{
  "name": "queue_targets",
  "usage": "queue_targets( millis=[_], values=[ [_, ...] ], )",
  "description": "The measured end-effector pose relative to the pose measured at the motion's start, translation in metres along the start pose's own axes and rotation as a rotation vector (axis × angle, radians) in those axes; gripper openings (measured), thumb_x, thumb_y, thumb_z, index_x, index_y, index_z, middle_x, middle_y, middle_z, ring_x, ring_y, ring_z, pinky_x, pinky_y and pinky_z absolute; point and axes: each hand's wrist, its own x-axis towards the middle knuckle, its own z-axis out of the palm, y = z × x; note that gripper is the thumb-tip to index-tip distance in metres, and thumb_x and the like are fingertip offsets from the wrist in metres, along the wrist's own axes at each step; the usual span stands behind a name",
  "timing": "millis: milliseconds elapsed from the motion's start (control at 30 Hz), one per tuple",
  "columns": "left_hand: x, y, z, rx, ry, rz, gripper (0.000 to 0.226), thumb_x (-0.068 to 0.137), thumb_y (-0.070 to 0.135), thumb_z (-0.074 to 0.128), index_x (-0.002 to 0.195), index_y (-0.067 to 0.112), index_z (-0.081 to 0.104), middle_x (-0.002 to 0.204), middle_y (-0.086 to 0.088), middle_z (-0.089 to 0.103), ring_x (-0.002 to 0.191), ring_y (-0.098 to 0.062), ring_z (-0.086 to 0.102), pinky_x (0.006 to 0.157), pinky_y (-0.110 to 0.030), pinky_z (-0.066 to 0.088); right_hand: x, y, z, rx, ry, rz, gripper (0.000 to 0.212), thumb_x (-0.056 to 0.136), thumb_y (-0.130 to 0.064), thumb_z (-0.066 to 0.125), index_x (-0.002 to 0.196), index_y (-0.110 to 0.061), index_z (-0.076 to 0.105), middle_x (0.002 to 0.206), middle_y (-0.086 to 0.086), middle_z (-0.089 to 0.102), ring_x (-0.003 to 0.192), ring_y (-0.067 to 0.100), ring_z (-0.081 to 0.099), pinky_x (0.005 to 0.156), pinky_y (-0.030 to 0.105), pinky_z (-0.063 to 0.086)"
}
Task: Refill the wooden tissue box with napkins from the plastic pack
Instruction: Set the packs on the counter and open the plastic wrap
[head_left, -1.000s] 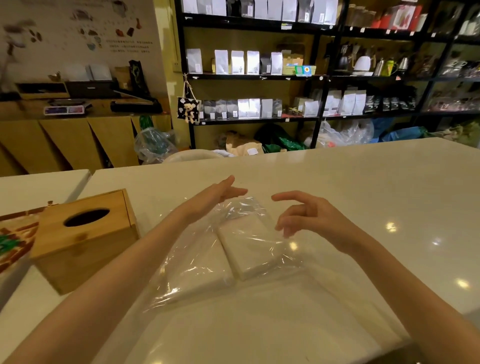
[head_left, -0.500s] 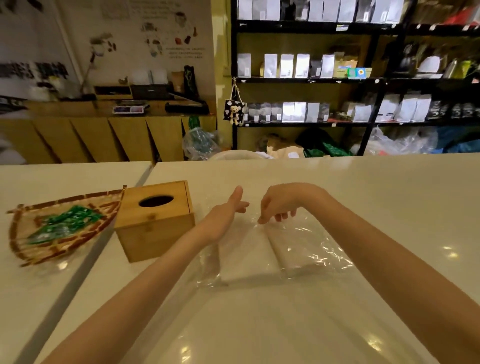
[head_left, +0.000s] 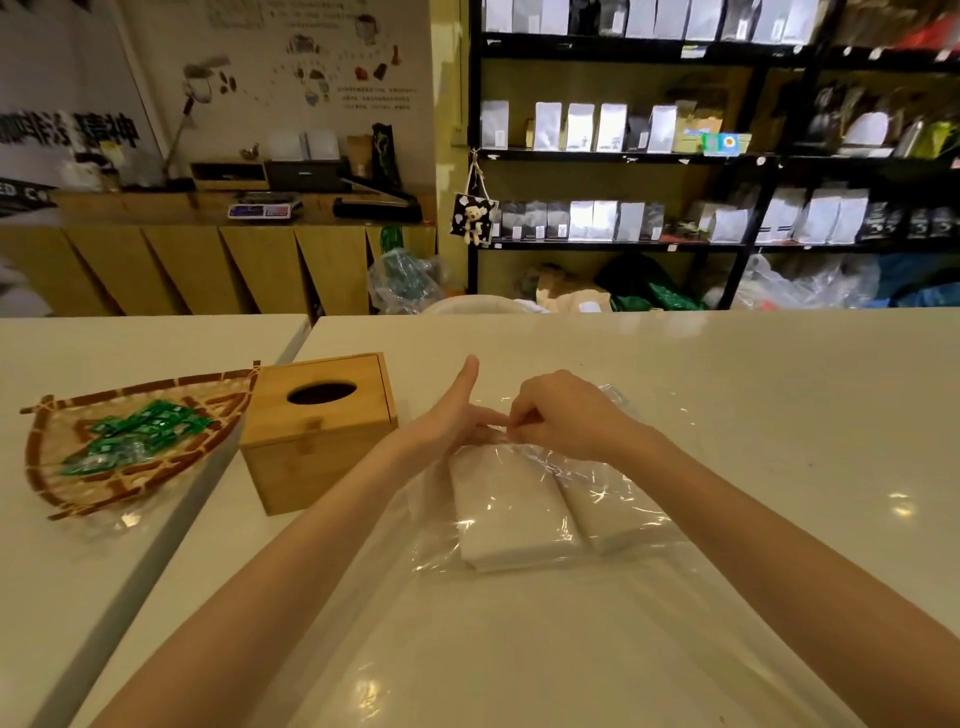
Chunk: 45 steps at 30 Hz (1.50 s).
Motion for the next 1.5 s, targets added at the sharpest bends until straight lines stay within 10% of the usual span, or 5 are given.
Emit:
queue_targets(
  millis=[333,500,867,1233,1500],
  values=[
    [0.008,0.008,-0.005,0.183,-0.213,0.006,0.103,0.080,0.064,-0.018,0.133,0.003,0.045,0.145,-0.011,0.041,0.130,-0.019,0.040,0.115,-0.028,0.020,-0.027,-0.013,-0.008,0.070,0.079,-0.113,0.015,0.082,-0.024,0.066,0.089,-0.017,0.076,0.068,-0.009,0.052,0.068,0.011,0.051,0.073,0.039,0.050],
    [0.003,0.008,-0.004,0.263,-0.168,0.021,0.091,0.084,0.059,-0.016,0.138,0.007,0.037,0.150,-0.009,0.031,0.141,-0.022,0.023,0.117,-0.034,0.009,-0.047,-0.022,-0.036,0.354,0.118,-0.115,0.008,0.074,-0.020,0.075,0.081,-0.015,0.077,0.065,-0.018,0.059,0.063,-0.003,0.056,0.060,0.008,0.042],
    [-0.023,0.003,0.032,0.779,0.170,0.312,0.049,0.093,0.047,0.031,0.138,0.029,0.037,0.155,0.004,0.022,0.144,-0.014,0.011,0.115,-0.044,-0.003,-0.121,-0.026,-0.069,0.476,-0.150,-0.183,0.023,0.073,-0.016,0.076,0.095,-0.025,0.075,0.062,-0.015,0.062,0.058,0.005,0.055,0.059,0.011,0.042],
    [-0.041,-0.036,0.080,1.138,0.186,0.368,0.068,0.090,0.059,0.020,0.146,0.027,-0.002,0.158,0.004,-0.007,0.145,-0.012,-0.007,0.117,-0.042,-0.006,-0.150,-0.020,-0.051,0.420,-0.727,0.000,0.039,0.074,-0.028,0.075,0.112,-0.023,0.065,0.092,0.001,0.075,0.078,-0.001,0.065,0.074,0.008,0.044],
    [-0.033,-0.042,0.071,1.134,0.252,0.468,0.086,0.069,0.069,0.001,0.146,0.031,0.005,0.158,0.001,-0.006,0.145,-0.013,-0.003,0.117,-0.041,-0.003,-0.130,0.027,-0.011,-0.036,-0.159,0.146,0.053,0.086,-0.043,0.057,0.135,-0.027,0.044,0.139,-0.001,0.047,0.129,0.018,0.039,0.105,0.034,0.035]
  ],
)
